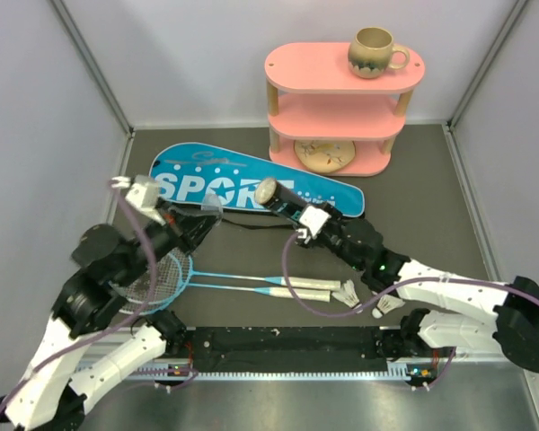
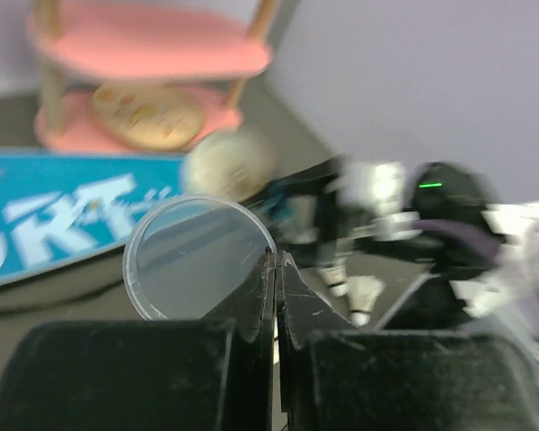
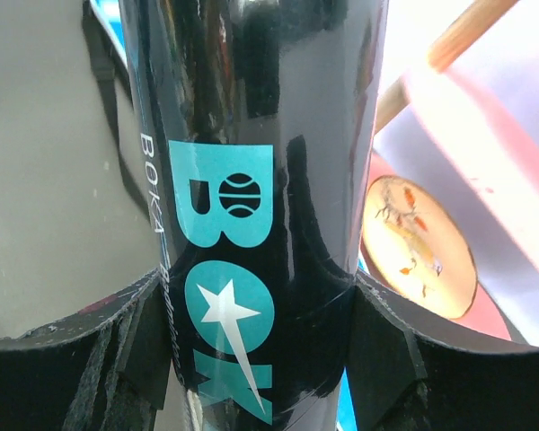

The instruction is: Pack up the badminton gear

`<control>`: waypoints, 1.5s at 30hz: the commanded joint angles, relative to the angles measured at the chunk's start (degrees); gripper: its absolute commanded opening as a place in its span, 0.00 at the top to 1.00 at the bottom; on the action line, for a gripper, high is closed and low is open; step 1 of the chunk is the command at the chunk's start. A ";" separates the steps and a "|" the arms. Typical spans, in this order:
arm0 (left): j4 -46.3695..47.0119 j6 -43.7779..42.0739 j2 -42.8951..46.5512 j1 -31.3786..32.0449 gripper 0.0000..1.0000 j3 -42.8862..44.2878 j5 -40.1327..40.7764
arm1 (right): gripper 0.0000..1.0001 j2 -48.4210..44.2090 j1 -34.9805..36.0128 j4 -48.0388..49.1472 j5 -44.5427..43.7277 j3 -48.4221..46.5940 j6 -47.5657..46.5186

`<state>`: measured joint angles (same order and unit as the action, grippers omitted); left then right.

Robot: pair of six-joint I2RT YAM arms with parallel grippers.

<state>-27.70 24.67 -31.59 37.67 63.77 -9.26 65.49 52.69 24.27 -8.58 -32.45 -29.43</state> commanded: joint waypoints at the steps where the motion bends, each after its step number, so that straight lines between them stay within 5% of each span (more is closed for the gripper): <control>1: -0.34 -0.23 -9.07 -0.05 1.00 -7.77 13.47 | 0.85 -7.91 -1.27 14.13 1.71 1.51 5.26; 10: 13.36 3.10 -32.79 -0.14 1.00 -14.55 17.25 | 0.84 -13.54 -1.97 7.21 3.83 -5.87 13.05; 18: 17.77 4.51 -49.07 -0.05 1.00 -13.49 17.69 | 0.85 -20.74 -1.97 -13.36 1.29 -12.73 31.51; 22: 20.85 4.16 -51.99 -0.23 0.83 -14.99 17.17 | 0.85 -23.92 -1.97 -16.80 4.27 -11.85 34.61; 25: 20.59 4.34 -49.89 -0.23 0.53 -16.13 15.32 | 0.85 -24.62 -1.97 -18.47 3.22 -11.59 35.49; 27: 20.85 4.69 -45.60 -0.23 0.40 -18.31 14.54 | 0.86 -24.36 -1.97 -19.08 2.78 -11.67 35.76; 30: 20.05 4.43 -35.96 -0.14 0.33 -21.22 12.09 | 0.86 -22.78 -1.97 -19.09 1.81 -12.29 38.12; 34: 27.17 2.41 -20.03 -0.14 0.01 -26.14 0.40 | 0.87 -20.06 -2.06 -17.16 2.86 -14.13 43.92; 40: 45.08 7.23 -7.61 0.21 0.01 -29.40 -12.88 | 0.91 -18.56 -2.24 -11.37 -3.63 -13.35 55.96; 45: 39.66 1.55 -13.92 5.91 0.03 -23.43 -7.90 | 0.85 -18.47 -2.15 -9.42 -11.71 -11.67 68.07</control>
<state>11.27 29.87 -40.05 39.44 37.34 -17.32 47.75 50.87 7.49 -12.38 -42.48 25.82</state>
